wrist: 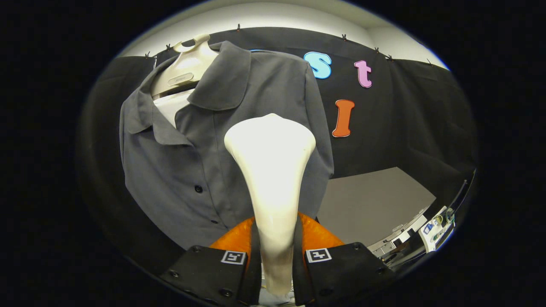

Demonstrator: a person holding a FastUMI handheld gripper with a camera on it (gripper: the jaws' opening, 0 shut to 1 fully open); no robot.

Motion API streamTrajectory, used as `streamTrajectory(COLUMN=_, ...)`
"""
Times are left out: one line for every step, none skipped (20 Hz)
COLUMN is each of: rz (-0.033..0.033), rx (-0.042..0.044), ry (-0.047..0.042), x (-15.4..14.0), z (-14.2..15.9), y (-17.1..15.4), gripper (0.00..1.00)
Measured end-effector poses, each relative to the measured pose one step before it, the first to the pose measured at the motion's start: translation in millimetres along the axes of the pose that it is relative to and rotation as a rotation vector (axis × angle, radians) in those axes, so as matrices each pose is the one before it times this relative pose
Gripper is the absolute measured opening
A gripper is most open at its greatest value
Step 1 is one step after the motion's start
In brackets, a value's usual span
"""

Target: Iron the clothes twice with a garment steamer, once on the left side and once on the right side.

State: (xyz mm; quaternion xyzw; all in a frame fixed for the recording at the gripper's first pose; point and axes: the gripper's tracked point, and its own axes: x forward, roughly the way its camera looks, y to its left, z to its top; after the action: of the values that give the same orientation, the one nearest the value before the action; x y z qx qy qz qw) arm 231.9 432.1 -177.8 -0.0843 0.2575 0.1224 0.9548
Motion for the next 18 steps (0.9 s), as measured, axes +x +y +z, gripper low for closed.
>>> streamTrajectory(rz=-0.00106, rx=0.00153, ry=0.0046, x=2.29, z=-4.63, y=0.66, gripper=0.37)
streamTrajectory(rz=-0.00057, rx=0.0022, ry=0.00629, x=3.31, z=-4.99, y=-0.53, gripper=0.37)
streamTrajectory(rz=0.00248, rx=-0.0007, ry=0.00692, x=3.51, z=-5.89, y=1.76, gripper=0.37)
streamTrajectory(rz=0.00222, rx=0.00106, ry=0.00905, x=2.74, z=-7.4, y=0.14, gripper=0.37)
streamTrajectory(rz=0.00296, rx=0.00229, ry=0.01008, x=1.5, z=-6.99, y=0.08, gripper=0.37)
streamTrajectory(rz=0.00329, rx=0.00301, ry=0.00885, x=1.57, z=-6.19, y=-1.52, gripper=0.37)
streamTrajectory(rz=0.00319, rx=0.00269, ry=0.00914, x=3.13, z=-6.14, y=0.13, gripper=0.37)
streamTrajectory(rz=-0.00088, rx=0.0084, ry=0.0073, x=1.51, z=-3.29, y=-1.58, gripper=0.37)
streamTrajectory(rz=-0.00203, rx=0.00403, ry=0.00515, x=2.02, z=-5.4, y=-0.71, gripper=0.38)
streamTrajectory(rz=-0.00073, rx=-0.00129, ry=0.00671, x=2.14, z=-4.59, y=0.31, gripper=0.37)
streamTrajectory(rz=0.00078, rx=-0.00061, ry=0.00547, x=1.82, z=-4.79, y=0.18, gripper=0.37)
streamTrajectory(rz=0.00214, rx=-0.00167, ry=0.00642, x=1.33, z=-4.99, y=-0.83, gripper=0.37)
streamTrajectory(rz=0.00014, rx=0.00143, ry=0.00786, x=2.63, z=-3.84, y=-0.28, gripper=0.37)
streamTrajectory(rz=-0.00202, rx=0.00237, ry=0.00954, x=0.53, z=-6.53, y=-2.45, gripper=0.37)
streamTrajectory(rz=-0.00218, rx=0.00138, ry=0.00766, x=3.15, z=-5.35, y=0.46, gripper=0.37)
streamTrajectory(rz=-0.00193, rx=-0.00079, ry=0.00777, x=3.12, z=-4.95, y=0.42, gripper=0.37)
streamTrajectory(rz=-0.00142, rx=-0.00242, ry=0.0092, x=2.11, z=-5.27, y=-0.67, gripper=0.37)
streamTrajectory(rz=-0.00112, rx=-0.00181, ry=0.0107, x=3.12, z=-5.94, y=0.43, gripper=0.37)
